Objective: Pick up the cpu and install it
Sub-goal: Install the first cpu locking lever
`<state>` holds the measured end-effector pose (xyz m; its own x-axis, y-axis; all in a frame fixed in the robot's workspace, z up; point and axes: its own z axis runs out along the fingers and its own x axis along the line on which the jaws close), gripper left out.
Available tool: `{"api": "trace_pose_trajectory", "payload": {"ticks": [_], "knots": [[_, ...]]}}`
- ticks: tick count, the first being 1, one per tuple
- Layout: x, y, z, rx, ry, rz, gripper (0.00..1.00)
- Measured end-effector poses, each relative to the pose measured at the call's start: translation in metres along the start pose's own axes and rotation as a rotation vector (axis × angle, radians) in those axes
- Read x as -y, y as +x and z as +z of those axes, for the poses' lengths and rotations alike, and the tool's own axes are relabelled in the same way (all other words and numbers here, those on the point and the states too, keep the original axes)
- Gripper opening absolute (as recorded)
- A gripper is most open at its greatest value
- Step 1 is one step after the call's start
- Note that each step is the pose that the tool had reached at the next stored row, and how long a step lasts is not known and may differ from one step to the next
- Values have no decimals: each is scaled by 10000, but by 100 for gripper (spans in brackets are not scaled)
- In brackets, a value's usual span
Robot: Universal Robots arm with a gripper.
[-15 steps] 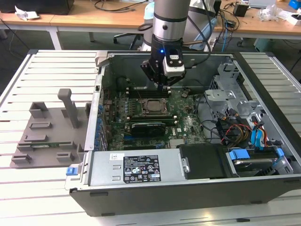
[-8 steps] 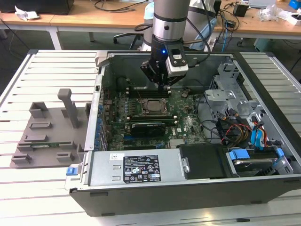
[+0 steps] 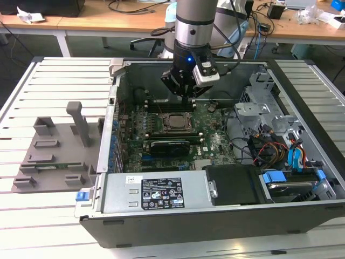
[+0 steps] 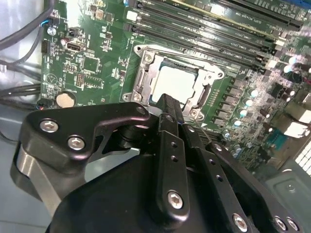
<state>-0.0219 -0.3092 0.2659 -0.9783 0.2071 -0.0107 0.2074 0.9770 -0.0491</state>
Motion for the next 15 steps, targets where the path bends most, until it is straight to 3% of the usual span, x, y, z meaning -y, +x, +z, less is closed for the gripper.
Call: {"api": "trace_pose_trajectory", "payload": {"ticks": [15], "knots": [[0,0,0,78,-17,-1595,11]]}}
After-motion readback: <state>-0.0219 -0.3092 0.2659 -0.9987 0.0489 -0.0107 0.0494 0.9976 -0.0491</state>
